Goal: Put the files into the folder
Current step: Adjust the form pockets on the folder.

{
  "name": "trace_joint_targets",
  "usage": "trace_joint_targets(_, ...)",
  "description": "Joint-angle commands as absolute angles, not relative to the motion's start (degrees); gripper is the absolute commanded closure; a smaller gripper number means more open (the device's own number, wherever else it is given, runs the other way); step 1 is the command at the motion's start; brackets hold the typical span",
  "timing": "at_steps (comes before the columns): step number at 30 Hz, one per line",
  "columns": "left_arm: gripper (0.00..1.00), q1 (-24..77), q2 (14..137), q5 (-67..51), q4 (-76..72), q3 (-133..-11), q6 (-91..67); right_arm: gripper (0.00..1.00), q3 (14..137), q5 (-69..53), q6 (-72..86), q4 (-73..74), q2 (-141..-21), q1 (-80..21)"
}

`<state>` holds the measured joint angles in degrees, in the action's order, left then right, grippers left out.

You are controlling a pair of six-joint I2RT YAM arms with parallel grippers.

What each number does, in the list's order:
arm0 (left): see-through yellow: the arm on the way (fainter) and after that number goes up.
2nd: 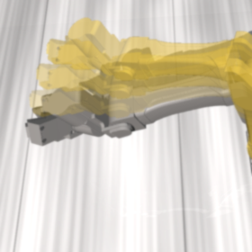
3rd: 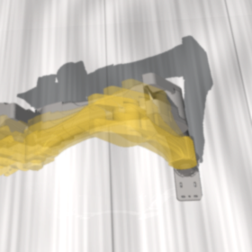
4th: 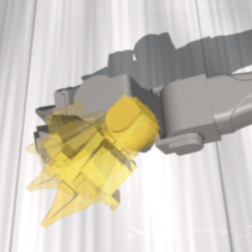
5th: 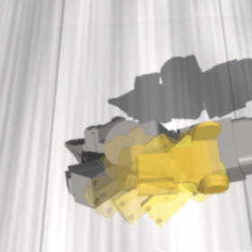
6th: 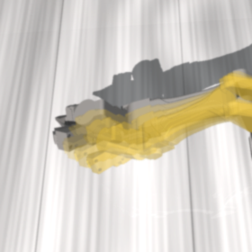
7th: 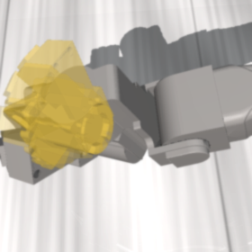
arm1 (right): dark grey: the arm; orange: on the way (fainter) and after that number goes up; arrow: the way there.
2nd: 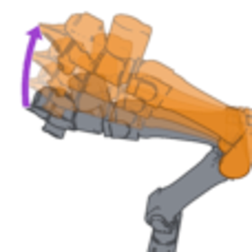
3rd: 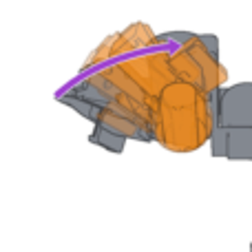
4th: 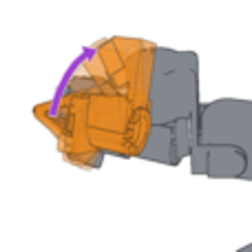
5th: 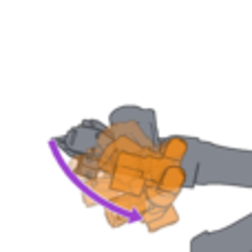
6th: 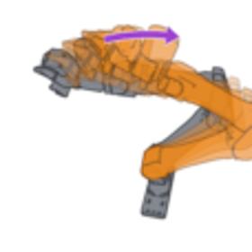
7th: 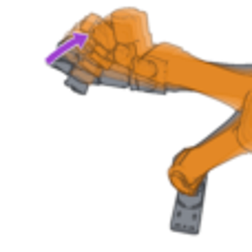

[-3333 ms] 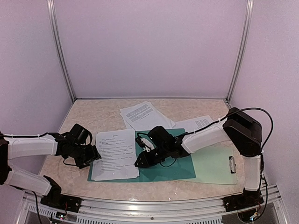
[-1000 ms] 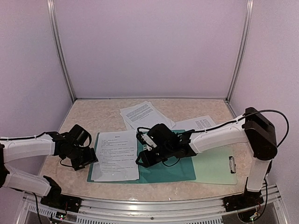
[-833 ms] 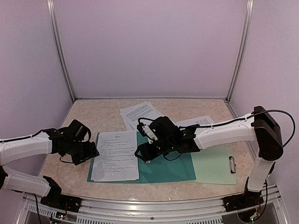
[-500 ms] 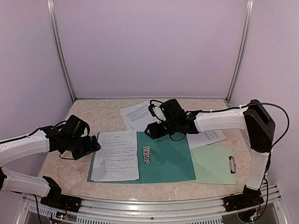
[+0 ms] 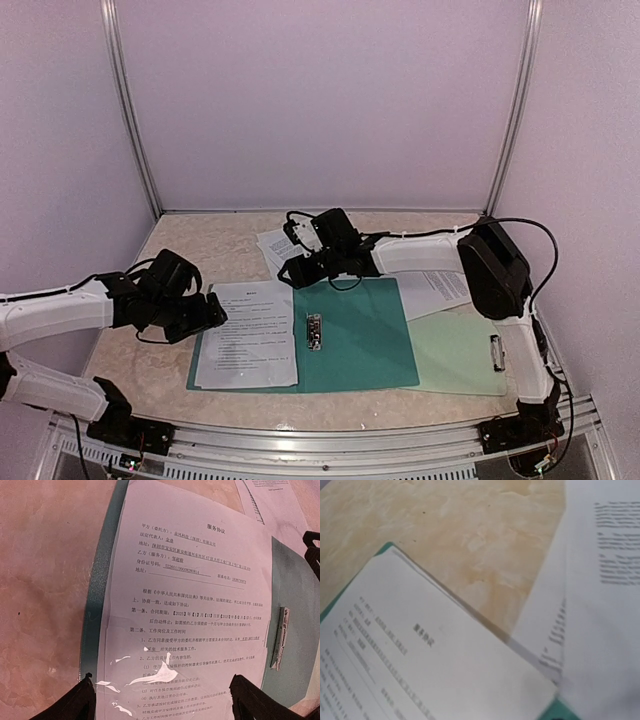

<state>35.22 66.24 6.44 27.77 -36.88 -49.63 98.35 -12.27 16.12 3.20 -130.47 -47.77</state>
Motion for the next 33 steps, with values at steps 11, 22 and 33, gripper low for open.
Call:
trace_joint_targets(11,0.10,40.0,69.6,6.9,25.2,-36.7,-48.2,0.45,105.8,-17.6,17.5,4.2,-140.7,-46.1)
trace_joint_targets(22,0.10,49.6,73.7,12.6,26.7,-38.0,-46.9,0.52,102.8,-18.2,17.0,3.4,-140.0,-45.8)
trace_joint_targets(33,0.10,52.1,78.3,15.2,27.7,-41.4,-46.1,0.49,103.6,-16.7,17.4,2.7,-140.9,-44.6)
